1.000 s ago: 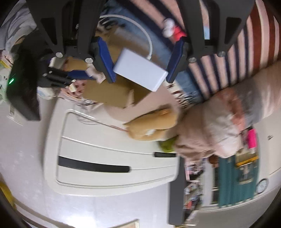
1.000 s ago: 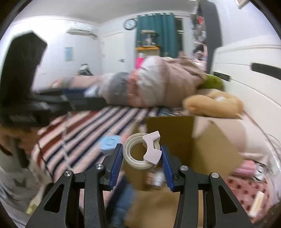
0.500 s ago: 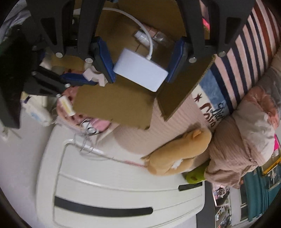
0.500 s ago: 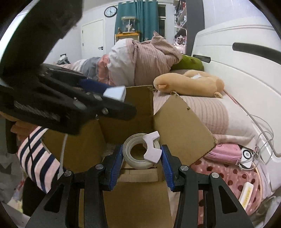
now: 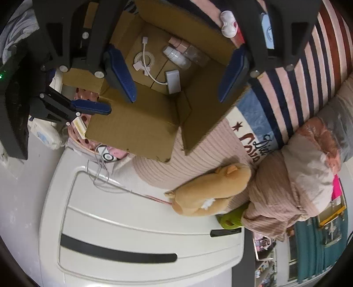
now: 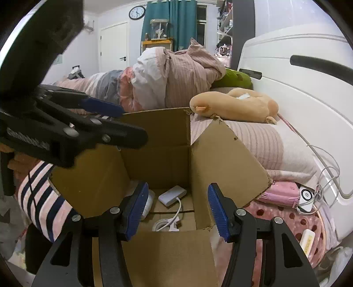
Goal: Organize rigid objects
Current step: 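Carry the adapter and tape roll into the box and release both, then grasp the light-blue square box with the left gripper, right gripper assisting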
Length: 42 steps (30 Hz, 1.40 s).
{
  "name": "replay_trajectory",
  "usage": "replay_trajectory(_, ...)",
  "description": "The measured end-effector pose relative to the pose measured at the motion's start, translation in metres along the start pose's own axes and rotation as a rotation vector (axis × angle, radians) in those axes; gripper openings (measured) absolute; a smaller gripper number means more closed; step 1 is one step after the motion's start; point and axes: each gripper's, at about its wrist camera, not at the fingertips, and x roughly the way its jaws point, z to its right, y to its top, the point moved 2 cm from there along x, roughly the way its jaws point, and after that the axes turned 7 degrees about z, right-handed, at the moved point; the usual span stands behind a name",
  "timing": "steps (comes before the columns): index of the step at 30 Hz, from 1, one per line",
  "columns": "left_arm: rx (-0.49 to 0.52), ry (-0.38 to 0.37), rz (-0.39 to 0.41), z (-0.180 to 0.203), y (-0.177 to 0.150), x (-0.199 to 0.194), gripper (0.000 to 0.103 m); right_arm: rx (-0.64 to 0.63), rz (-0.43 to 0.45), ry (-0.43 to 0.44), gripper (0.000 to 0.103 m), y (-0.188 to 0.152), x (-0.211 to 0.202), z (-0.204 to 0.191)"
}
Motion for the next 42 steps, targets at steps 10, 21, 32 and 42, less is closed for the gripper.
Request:
replay_trajectory(10, -0.125, 0.129, 0.108, -0.067, -0.027, -0.078, 0.079, 0.028, 0.108, 0.125, 0.06, 0.035, -0.024, -0.041)
replay_trajectory(21, -0.25, 0.295, 0.077, -0.157, -0.118, -0.101, 0.081, -0.058, 0.034, 0.398, 0.06, 0.042, 0.001, -0.152)
replay_trajectory(32, -0.317, 0.205, -0.038, -0.196, -0.192, -0.032, 0.081, -0.15, -0.063, 0.372, 0.063, 0.003, 0.053, -0.204)
replay_trajectory(42, -0.367, 0.119, -0.107, -0.213, -0.197, 0.044, 0.089, -0.074, -0.211, 0.349, 0.062, -0.031, 0.103, -0.19)
